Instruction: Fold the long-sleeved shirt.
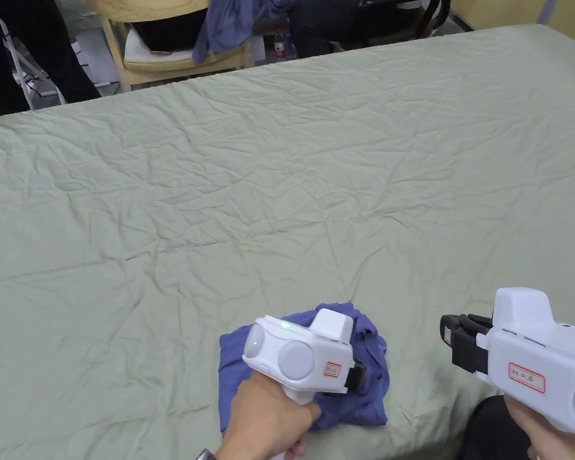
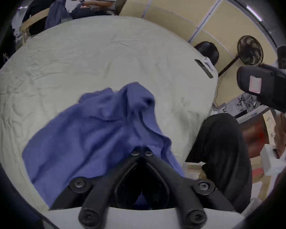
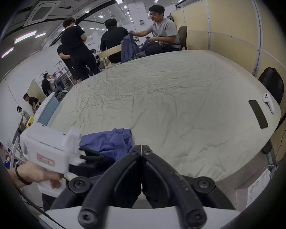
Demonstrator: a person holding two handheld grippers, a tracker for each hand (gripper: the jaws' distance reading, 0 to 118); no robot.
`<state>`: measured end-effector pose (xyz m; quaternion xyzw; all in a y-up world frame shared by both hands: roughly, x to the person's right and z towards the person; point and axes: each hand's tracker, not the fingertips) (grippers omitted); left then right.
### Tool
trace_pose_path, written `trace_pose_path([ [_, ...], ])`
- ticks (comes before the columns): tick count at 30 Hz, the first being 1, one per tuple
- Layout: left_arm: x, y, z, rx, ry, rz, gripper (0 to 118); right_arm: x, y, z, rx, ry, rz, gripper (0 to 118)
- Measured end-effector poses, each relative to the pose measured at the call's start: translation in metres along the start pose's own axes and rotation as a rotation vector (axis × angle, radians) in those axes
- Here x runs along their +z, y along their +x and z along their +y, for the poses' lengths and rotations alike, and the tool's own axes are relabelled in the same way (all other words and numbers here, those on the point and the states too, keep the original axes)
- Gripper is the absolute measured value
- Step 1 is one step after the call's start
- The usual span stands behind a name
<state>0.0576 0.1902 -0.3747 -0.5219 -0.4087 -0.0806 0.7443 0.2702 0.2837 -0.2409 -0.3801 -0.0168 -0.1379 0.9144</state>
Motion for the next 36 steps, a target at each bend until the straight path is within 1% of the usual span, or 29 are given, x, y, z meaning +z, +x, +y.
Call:
trace_pose_path([
  [2, -0.009, 0.014, 0.001, -0.017, 0.003, -0.02, 0, 0.003, 0.0, -0.001, -0.002, 0.003, -0.003, 1],
  [5, -0.012, 0.034, 0.008, 0.0, 0.027, -0.096, 0, 0.006, 0.0, -0.001, 0.002, 0.004, -0.007, 1],
  [10, 0.01, 0.04, 0.012, -0.005, 0.102, -0.112, 0, 0.013, -0.007, 0.002, 0.022, 0.016, -0.004, 1],
  [13, 0.047, 0.026, 0.005, 0.004, 0.188, -0.068, 0, 0.019, -0.019, 0.005, 0.05, 0.033, 0.008, 1],
  [16, 0.09, 0.003, -0.01, 0.044, 0.27, -0.013, 0, 0.023, -0.036, 0.008, 0.088, 0.05, 0.028, 1],
  [20, 0.147, -0.031, -0.044, 0.119, 0.365, 0.101, 0, 0.023, -0.062, 0.007, 0.14, 0.06, 0.058, 1],
  [23, 0.182, -0.057, -0.079, 0.215, 0.414, 0.198, 0, 0.024, -0.078, 0.001, 0.168, 0.059, 0.077, 1],
  [26, 0.202, -0.074, -0.105, 0.276, 0.42, 0.251, 0, 0.026, -0.092, -0.007, 0.194, 0.05, 0.09, 1],
  [33, 0.211, -0.091, -0.116, 0.33, 0.445, 0.235, 0, 0.019, -0.107, -0.003, 0.259, 0.0, 0.083, 1],
  [36, 0.207, -0.095, -0.115, 0.35, 0.447, 0.201, 0, -0.008, -0.115, 0.015, 0.351, -0.124, 0.082, 1],
])
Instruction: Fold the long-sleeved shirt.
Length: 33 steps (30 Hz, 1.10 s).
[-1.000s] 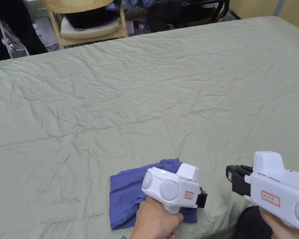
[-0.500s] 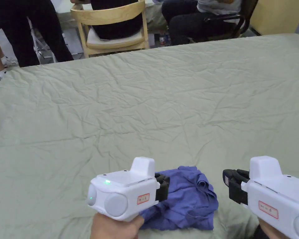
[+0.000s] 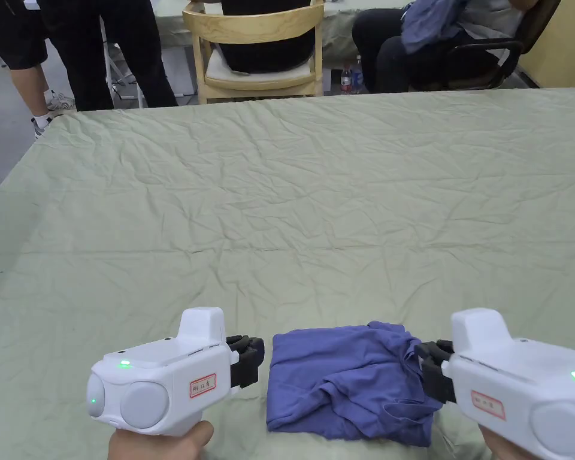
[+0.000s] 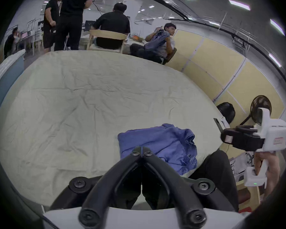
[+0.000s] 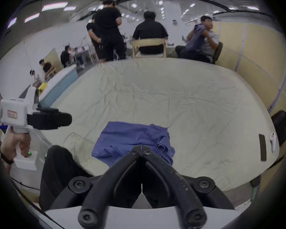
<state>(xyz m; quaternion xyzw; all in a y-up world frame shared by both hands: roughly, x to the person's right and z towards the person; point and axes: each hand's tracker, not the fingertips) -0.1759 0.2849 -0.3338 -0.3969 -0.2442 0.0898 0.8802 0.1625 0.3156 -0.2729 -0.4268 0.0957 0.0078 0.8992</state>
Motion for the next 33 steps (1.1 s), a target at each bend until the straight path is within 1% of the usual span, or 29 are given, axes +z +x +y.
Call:
trace_pose_path([
  [4, -0.011, -0.003, -0.001, 0.004, -0.017, -0.008, 0, -0.062, 0.006, 0.025, 0.091, -0.151, 0.035, 1],
  [6, -0.017, -0.006, -0.001, 0.02, -0.029, -0.021, 0, -0.093, 0.011, 0.029, 0.071, -0.208, 0.052, 1],
  [7, -0.021, -0.008, -0.001, 0.028, -0.038, -0.027, 0, -0.109, 0.014, 0.029, 0.079, -0.245, 0.063, 1],
  [10, -0.032, -0.013, -0.002, 0.047, -0.064, -0.03, 0, -0.148, 0.026, 0.02, 0.084, -0.341, 0.032, 1],
  [13, -0.045, -0.02, -0.004, 0.076, -0.1, -0.053, 0, -0.173, 0.04, 0.005, 0.053, -0.417, 0.045, 1],
  [16, -0.057, -0.025, -0.006, 0.083, -0.14, -0.055, 0, -0.181, 0.046, -0.002, 0.047, -0.421, 0.04, 1],
  [17, -0.062, -0.028, -0.007, 0.087, -0.152, -0.058, 0, -0.181, 0.049, -0.004, 0.017, -0.422, 0.05, 1],
  [18, -0.066, -0.03, -0.007, 0.095, -0.17, -0.068, 0, -0.182, 0.05, -0.005, 0.009, -0.419, 0.052, 1],
  [20, -0.077, -0.039, -0.009, 0.126, -0.217, -0.116, 0, -0.183, 0.048, -0.006, 0.02, -0.419, 0.051, 1],
  [21, -0.083, -0.044, -0.009, 0.146, -0.239, -0.137, 3, -0.182, 0.046, -0.005, 0.032, -0.419, 0.048, 1],
  [22, -0.09, -0.05, -0.009, 0.168, -0.26, -0.154, 9, -0.182, 0.044, -0.005, 0.042, -0.419, 0.044, 1],
  [24, -0.108, -0.067, -0.009, 0.203, -0.305, -0.182, 60, -0.182, 0.042, -0.005, 0.059, -0.419, 0.037, 1],
  [25, -0.117, -0.075, -0.01, 0.221, -0.342, -0.191, 74, -0.181, 0.039, -0.005, 0.065, -0.418, 0.035, 1],
  [26, -0.127, -0.083, -0.011, 0.231, -0.387, -0.192, 77, -0.181, 0.039, -0.005, 0.07, -0.417, 0.034, 1],
  [27, -0.133, -0.088, -0.013, 0.232, -0.397, -0.188, 76, -0.18, 0.039, -0.006, 0.071, -0.415, 0.034, 1],
  [29, -0.145, -0.101, -0.015, 0.205, -0.393, -0.237, 76, -0.18, 0.041, -0.006, 0.063, -0.411, 0.038, 1],
  [30, -0.151, -0.109, -0.017, 0.217, -0.386, -0.28, 77, -0.18, 0.042, -0.007, 0.057, -0.409, 0.041, 1],
  [33, -0.162, -0.134, -0.017, 0.388, -0.398, -0.377, 77, -0.18, 0.043, -0.007, 0.045, -0.405, 0.047, 1],
])
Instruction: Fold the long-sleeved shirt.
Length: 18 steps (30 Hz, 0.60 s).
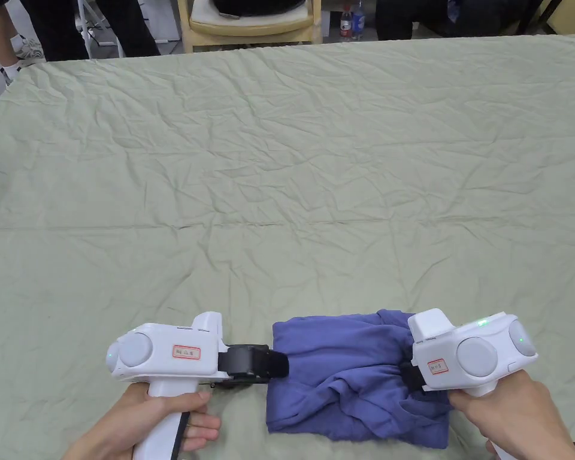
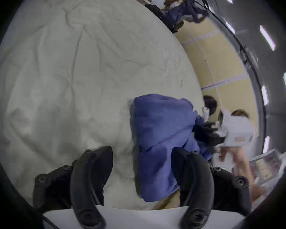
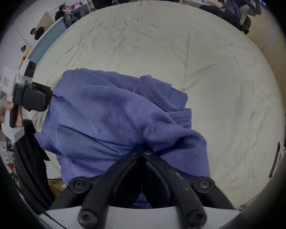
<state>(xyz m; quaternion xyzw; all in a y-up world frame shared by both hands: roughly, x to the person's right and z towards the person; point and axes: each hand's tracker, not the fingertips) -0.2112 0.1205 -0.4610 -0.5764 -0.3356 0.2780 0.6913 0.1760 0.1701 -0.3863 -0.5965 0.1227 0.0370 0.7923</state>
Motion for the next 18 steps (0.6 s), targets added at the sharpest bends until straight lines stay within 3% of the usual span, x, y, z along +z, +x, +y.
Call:
trace_pose_path([
  [2, 0.0, -0.01, 0.004, 0.087, 0.015, -0.073, 78, 0.0, 0.0, -0.001, 0.0, 0.002, 0.001, 1],
  [6, -0.018, -0.009, 0.005, -0.003, -0.008, -0.125, 77, -0.002, 0.003, -0.001, -0.009, 0.003, 0.013, 1],
  [10, -0.051, -0.005, 0.006, 0.072, -0.028, -0.263, 77, -0.002, 0.006, -0.002, -0.027, 0.01, 0.029, 1],
  [13, -0.07, 0.007, 0.004, 0.015, -0.045, -0.281, 72, -0.003, 0.006, -0.002, -0.033, 0.011, 0.033, 1],
  [15, -0.078, 0.008, 0.006, 0.025, -0.057, -0.283, 57, -0.003, 0.006, -0.002, -0.035, 0.011, 0.032, 1],
  [17, -0.083, 0.009, 0.006, 0.028, -0.08, -0.234, 29, -0.005, 0.006, -0.003, -0.033, 0.013, 0.029, 1],
  [18, -0.084, 0.01, 0.005, 0.018, -0.08, -0.192, 21, -0.005, 0.005, -0.003, -0.031, 0.015, 0.028, 1],
])
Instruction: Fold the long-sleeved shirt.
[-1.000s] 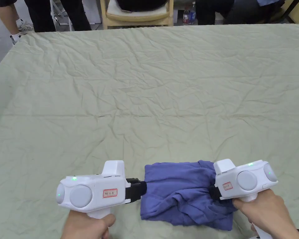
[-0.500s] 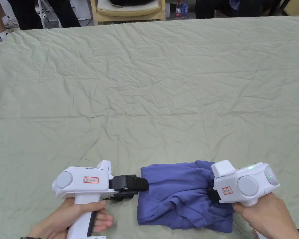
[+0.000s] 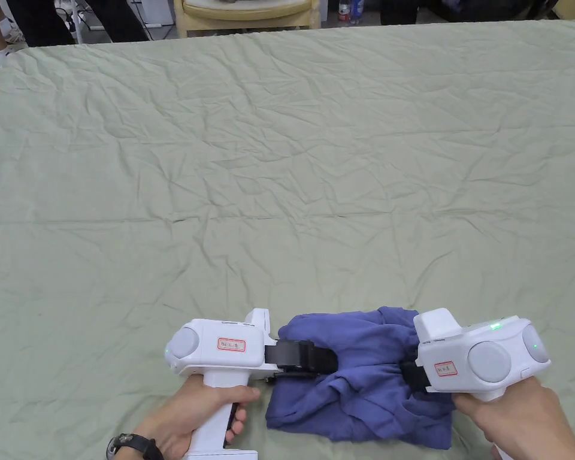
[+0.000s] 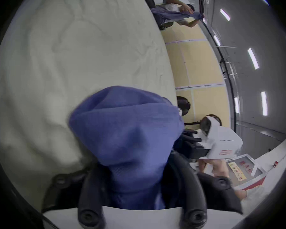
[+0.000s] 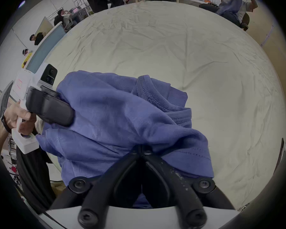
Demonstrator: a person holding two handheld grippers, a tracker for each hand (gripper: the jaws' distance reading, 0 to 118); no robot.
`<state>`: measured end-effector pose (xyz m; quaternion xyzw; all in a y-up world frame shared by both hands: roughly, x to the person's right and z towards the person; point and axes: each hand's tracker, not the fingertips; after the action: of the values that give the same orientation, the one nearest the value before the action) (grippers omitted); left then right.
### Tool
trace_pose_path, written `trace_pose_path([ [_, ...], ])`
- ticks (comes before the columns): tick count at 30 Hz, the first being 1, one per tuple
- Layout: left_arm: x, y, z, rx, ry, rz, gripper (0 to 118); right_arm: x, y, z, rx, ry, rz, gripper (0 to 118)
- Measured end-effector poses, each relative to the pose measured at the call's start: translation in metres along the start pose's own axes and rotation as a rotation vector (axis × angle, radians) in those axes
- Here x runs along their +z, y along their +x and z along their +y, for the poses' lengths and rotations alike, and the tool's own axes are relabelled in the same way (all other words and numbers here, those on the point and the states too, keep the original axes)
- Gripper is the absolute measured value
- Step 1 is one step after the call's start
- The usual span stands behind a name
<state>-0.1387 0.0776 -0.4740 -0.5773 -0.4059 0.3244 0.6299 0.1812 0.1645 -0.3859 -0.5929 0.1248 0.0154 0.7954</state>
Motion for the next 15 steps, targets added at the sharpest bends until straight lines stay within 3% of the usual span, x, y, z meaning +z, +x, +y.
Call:
trace_pose_path([
  [3, -0.001, 0.01, -0.005, -0.013, 0.018, 0.024, 14, 0.001, 0.0, -0.001, -0.004, 0.007, -0.001, 1],
  [5, 0.0, 0.021, -0.01, -0.124, 0.035, 0.088, 12, 0.001, -0.002, -0.003, -0.003, 0.015, -0.004, 1],
  [8, 0.0, 0.033, -0.012, -0.141, 0.037, 0.134, 12, 0.006, -0.005, -0.005, 0.003, 0.041, -0.012, 1],
  [15, 0.012, 0.053, -0.016, -0.188, 0.041, 0.201, 12, 0.07, -0.017, -0.007, -0.016, 0.274, -0.008, 0],
])
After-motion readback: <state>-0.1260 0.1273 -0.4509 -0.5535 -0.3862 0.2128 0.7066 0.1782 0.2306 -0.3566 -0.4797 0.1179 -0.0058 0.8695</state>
